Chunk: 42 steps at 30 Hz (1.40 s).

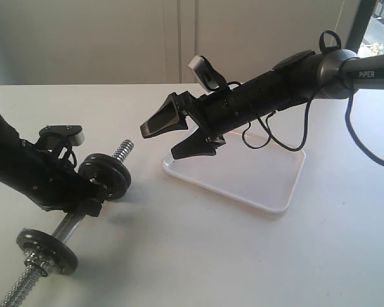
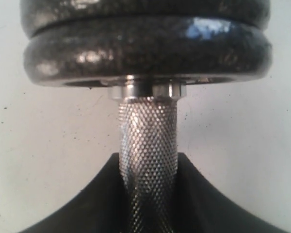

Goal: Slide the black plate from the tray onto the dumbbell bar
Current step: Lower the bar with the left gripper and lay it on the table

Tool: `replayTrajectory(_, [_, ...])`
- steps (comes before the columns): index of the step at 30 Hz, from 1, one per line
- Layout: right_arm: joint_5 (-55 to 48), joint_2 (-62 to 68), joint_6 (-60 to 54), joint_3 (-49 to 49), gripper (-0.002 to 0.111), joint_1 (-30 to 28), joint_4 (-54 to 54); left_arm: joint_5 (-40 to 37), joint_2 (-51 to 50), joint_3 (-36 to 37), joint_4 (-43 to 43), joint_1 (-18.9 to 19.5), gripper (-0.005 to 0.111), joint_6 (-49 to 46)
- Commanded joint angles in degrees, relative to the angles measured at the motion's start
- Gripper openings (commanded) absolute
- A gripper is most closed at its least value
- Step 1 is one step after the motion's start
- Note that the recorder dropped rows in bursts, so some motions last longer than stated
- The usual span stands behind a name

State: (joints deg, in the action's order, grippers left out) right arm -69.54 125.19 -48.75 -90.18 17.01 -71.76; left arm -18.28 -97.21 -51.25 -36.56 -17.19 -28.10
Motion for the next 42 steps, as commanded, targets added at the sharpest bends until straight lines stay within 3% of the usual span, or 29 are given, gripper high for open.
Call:
replayTrajectory(1, [-0.4, -0.5, -0.1, -0.6, 0.105, -0.4, -0.9, 0.7, 1.8, -1.4, -4.4, 0.0, 0.021, -0.1])
replayTrajectory(6, [-0.4, -0.5, -0.1, -0.6, 0.105, -0.4, -1.0, 0.4, 1.8, -1.4, -4.4, 0.0, 0.055, 0.0])
replayTrajectory(10, [-0.4, -0.5, -0.1, -0.6, 0.105, -0.4, -1.3, -0.9, 1.8, -1.5, -4.4, 0.0, 0.069, 0.0])
replayTrajectory(18, [-0.4, -0.5, -0.1, -0.6, 0.105, -0.4, -1.7, -1.9, 1.9, -1.8, -4.2, 0.0, 0.071, -0.2])
replayTrajectory(23, [-0.4, -0.5, -0.1, -0.6, 0.105, -0.4, -1.7, -7.4, 1.9, -5.0, -0.9, 0.0, 0.071, 0.1])
replayTrajectory(27, [-0.4, -0.5, -0.1, -0.6, 0.105, -0.5, -1.7, -11.9, 1.9, -8.1, 6.8, 0.0, 0.071, 4.7])
replayTrajectory(31, [-0.4, -0.5, -0.1, -0.6, 0.105, -0.5, -1.7, -16.2, 1.9, -11.1, 16.4, 0.0, 0.067, 13.1])
replayTrajectory(35, [-0.4, -0.5, 0.0, -0.6, 0.105, -0.5, -1.7, -19.7, 1.9, -13.6, 20.2, 0.0, 0.051, 15.7])
replayTrajectory(38, [0.9, -0.5, 1.0, -0.6, 0.105, -0.5, -2.0, -21.8, 1.9, -14.9, 21.2, 0.0, 0.03, 15.7])
replayTrajectory(41, [0.2, -0.5, 1.2, -0.6, 0.105, -0.5, -1.9, -22.4, 1.9, -15.6, 22.1, 0.0, 0.001, 15.7])
replayTrajectory(42, [-0.4, -0.5, 1.2, -0.6, 0.105, -0.5, -1.9, -22.3, 2.2, -15.6, 22.3, 0.0, 0.0, 15.5])
